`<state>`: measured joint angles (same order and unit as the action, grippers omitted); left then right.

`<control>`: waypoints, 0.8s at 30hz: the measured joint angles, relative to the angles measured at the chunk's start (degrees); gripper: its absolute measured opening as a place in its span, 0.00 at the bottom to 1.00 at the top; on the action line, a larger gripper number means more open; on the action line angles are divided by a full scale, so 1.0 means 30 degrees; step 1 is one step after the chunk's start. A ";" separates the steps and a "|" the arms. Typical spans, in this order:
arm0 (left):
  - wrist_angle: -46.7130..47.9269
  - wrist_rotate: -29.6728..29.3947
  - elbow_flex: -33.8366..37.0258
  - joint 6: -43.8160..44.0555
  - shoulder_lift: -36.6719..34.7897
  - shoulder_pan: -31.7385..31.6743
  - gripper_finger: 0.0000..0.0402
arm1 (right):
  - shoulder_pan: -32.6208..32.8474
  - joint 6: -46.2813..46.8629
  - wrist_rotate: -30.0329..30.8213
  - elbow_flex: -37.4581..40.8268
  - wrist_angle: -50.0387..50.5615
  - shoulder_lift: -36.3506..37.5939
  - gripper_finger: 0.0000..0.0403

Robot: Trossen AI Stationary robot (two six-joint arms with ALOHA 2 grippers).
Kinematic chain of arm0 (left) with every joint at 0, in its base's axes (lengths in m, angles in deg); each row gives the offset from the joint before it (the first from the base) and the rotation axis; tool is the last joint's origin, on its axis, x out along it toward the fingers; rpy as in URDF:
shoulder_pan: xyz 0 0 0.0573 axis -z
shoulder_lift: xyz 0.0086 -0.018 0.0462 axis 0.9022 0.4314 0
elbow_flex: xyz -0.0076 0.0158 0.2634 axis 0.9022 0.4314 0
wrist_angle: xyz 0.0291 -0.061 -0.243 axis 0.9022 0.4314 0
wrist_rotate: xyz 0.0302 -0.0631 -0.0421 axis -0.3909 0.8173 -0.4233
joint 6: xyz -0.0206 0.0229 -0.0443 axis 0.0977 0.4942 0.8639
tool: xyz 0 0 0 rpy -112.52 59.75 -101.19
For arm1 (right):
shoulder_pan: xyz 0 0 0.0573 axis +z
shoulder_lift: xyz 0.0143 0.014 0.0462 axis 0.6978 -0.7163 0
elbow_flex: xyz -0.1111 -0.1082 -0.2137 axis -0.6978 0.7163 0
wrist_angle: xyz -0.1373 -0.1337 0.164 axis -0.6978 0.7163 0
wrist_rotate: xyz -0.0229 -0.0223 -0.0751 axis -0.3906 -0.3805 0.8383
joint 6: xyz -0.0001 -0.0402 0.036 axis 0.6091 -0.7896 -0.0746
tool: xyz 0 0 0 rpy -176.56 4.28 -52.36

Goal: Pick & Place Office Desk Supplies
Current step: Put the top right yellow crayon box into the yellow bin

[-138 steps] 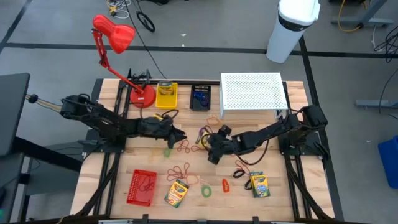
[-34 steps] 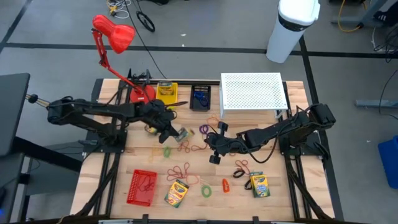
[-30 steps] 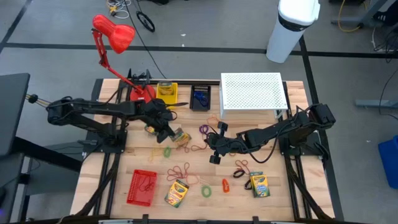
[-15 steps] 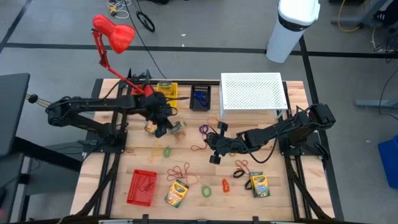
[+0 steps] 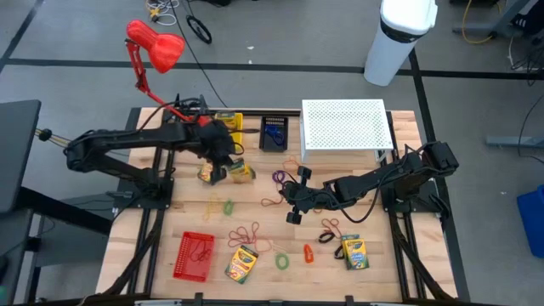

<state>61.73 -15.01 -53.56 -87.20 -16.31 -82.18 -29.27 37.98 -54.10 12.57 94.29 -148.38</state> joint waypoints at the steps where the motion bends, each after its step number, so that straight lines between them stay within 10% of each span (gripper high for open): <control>1: 0.0174 -0.1048 0.0012 -0.0347 0.0192 0.0000 0.01 | 0.0000 0.0000 -0.0006 0.0000 0.0007 0.0000 0.04; 7: -0.0009 -0.3874 0.0012 -0.1563 0.1371 0.0000 0.01 | 0.0000 0.0012 -0.0211 0.0000 -0.0002 0.0000 0.01; 24: 0.0622 -0.1667 0.0026 -0.0858 0.2144 0.1686 0.01 | 0.0000 0.0007 -0.0211 0.0000 0.0015 0.0000 0.05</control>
<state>63.60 -20.01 -53.48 -89.78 -9.88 -77.12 -29.27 38.00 -54.74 12.57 94.33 -148.38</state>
